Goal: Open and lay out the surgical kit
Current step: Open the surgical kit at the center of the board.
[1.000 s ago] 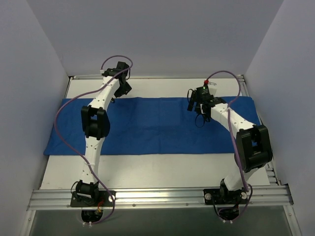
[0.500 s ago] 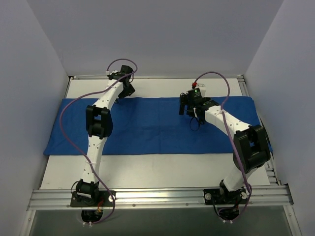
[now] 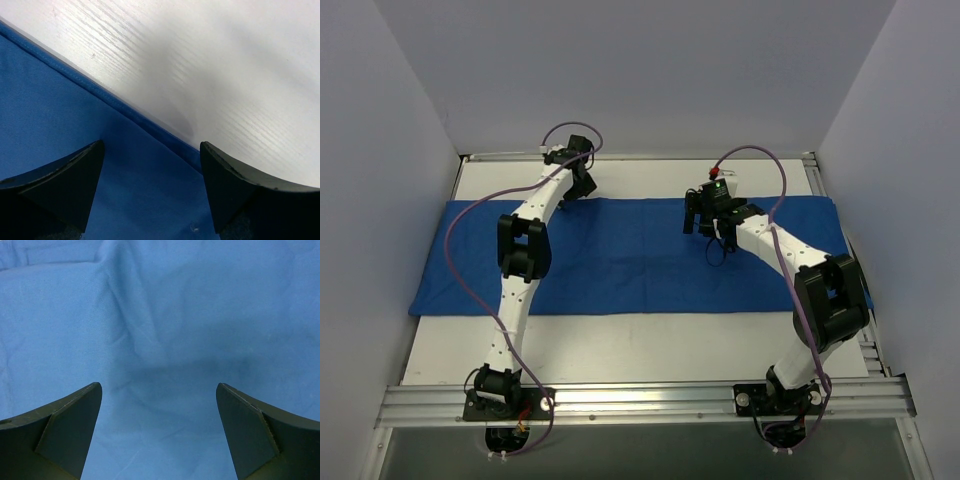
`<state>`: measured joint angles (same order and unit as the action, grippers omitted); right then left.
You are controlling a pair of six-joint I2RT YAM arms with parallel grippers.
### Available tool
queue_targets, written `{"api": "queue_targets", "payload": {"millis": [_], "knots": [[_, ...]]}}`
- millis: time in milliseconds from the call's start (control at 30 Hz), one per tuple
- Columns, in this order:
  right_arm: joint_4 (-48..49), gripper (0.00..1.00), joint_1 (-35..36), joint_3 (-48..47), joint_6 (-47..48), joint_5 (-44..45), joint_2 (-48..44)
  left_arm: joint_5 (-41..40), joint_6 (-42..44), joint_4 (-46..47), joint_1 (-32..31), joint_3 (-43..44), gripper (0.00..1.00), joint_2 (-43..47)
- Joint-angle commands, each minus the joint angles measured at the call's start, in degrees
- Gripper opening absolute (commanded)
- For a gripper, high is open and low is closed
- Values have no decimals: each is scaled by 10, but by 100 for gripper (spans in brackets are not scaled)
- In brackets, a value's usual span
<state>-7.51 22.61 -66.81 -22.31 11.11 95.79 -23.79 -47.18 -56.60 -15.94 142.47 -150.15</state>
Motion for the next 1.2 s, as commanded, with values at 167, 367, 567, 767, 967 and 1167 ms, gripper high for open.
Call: {"api": "queue_targets", "payload": {"millis": [167, 367, 567, 767, 967, 1167], "knots": [[-8, 93, 5, -12, 10, -1, 4, 3, 19, -19, -4, 10, 75, 1], [-10, 93, 5, -16, 14, 0, 2, 1, 26, -22, -4, 10, 62, 11], [-12, 93, 5, -15, 15, 2, 3, 10, 37, -15, -5, 7, 52, 21], [-14, 93, 5, -16, 16, 7, -2, 11, 47, -19, -6, 0, 42, 33], [-11, 93, 5, -15, 15, 8, -5, 10, 52, -17, -5, -8, 35, 32], [-11, 93, 5, -11, 15, 16, -8, 12, 55, -7, -5, -6, 26, 24]]}}
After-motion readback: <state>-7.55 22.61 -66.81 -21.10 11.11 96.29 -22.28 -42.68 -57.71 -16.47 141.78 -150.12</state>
